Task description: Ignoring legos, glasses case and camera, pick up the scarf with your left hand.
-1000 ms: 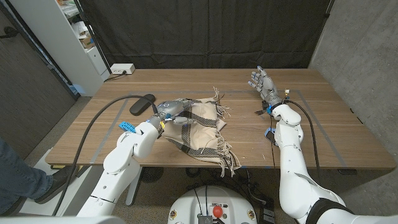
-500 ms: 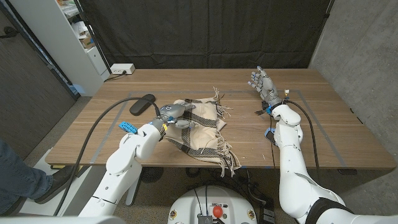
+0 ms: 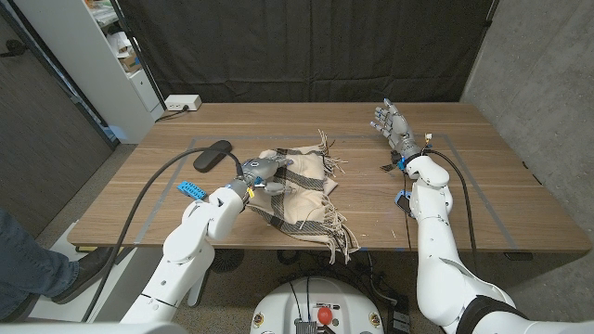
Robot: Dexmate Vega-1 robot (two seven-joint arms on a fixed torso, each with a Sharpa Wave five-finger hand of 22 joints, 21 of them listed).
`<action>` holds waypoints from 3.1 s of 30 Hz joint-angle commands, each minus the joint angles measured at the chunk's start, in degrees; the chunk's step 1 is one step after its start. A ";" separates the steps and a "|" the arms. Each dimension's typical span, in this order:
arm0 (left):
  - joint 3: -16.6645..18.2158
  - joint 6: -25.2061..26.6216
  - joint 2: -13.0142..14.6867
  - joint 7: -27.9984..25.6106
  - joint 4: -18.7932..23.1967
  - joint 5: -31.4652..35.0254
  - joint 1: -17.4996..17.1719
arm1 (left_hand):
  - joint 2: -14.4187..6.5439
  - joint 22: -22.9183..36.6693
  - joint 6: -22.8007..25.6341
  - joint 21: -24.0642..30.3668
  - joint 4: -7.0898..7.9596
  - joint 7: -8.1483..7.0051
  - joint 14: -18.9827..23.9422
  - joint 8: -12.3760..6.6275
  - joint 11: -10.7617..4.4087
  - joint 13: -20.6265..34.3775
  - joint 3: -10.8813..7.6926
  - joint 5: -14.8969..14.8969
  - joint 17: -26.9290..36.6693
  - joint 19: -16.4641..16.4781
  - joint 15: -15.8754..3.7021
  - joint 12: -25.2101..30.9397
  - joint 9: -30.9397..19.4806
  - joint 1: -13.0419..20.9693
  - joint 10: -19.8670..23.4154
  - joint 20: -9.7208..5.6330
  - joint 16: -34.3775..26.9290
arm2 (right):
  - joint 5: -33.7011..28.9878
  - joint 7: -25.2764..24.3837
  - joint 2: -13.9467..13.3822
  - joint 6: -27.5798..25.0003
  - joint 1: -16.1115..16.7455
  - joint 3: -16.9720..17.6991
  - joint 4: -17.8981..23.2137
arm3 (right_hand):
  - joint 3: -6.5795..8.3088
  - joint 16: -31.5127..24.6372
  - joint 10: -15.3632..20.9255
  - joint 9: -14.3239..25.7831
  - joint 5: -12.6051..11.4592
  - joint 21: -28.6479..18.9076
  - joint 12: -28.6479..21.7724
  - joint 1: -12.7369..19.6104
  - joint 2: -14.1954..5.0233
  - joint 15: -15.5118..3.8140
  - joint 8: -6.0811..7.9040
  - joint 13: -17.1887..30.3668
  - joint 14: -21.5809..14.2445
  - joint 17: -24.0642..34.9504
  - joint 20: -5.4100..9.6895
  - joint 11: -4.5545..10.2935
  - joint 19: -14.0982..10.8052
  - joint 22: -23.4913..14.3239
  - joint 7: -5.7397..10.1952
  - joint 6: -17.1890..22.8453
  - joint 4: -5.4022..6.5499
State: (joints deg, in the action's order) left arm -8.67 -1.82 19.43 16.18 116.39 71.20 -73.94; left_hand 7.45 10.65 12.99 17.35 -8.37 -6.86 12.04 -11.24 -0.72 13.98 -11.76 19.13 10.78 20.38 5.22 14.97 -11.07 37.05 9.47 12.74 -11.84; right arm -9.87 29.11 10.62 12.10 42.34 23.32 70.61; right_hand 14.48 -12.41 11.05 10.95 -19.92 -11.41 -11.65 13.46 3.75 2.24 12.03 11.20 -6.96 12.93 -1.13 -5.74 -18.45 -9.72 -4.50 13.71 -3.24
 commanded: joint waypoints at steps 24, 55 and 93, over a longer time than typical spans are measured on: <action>-4.43 4.62 0.69 0.99 -2.19 5.07 0.67 | -0.08 0.16 -0.14 -0.39 0.13 -0.19 0.82 -0.11 -0.14 0.46 0.40 0.33 0.21 0.74 0.17 0.19 -0.08 1.12 0.17 -0.18 -0.10 | 0.05 0.45 -0.39 0.48 -0.48 0.31 -1.89 | -0.09 -0.16 0.30 0.17 -0.19 0.27 0.13 0.17 -0.44 0.09 -0.37 0.08 -0.48 0.21 0.17 0.14 -0.17 -0.25 0.20 0.47 -0.36; -9.25 11.03 -0.17 5.71 -4.11 11.56 2.72 | -3.78 0.56 0.33 1.15 -1.41 -0.50 4.55 -0.60 -0.63 0.87 -2.58 -0.29 0.26 7.77 -0.55 0.34 -0.16 10.55 0.29 -0.41 -0.81 | -0.08 0.53 -0.76 0.92 -1.16 1.02 -3.66 | -0.19 -0.17 0.29 0.18 -0.18 0.22 0.15 0.20 -0.52 0.11 -0.42 0.08 -0.57 0.26 0.03 0.31 -0.23 -0.26 0.28 0.41 -0.46; -9.88 13.26 -2.57 4.96 -5.25 8.42 3.22 | -14.17 2.15 11.38 18.44 -1.27 5.45 20.14 -10.21 0.44 25.45 -7.01 -4.89 20.35 34.27 -8.58 15.23 -12.52 47.66 3.55 -10.33 -18.15 | 0.10 0.55 -0.43 0.68 -0.28 1.33 -2.64 | -0.35 -0.30 0.29 0.18 -0.17 0.17 0.15 0.17 -0.66 0.11 -0.41 0.09 -0.86 0.42 -0.16 0.29 -0.30 -0.29 0.38 0.48 -0.56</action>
State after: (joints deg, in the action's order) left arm -18.63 10.66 17.79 20.60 111.48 82.28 -70.91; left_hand -6.86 10.86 19.94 29.49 -9.87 -5.78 23.34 -20.32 -0.51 36.48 -19.09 13.80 22.03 32.57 3.80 28.46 -21.95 83.82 12.30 12.43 -26.43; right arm -9.85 29.65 10.05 13.13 41.43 24.63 66.87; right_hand 14.08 -12.41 11.05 11.07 -19.92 -11.41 -11.65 13.46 3.75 2.45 11.58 11.20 -7.17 13.19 -1.13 -5.74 -18.46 -9.72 -4.29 13.93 -3.63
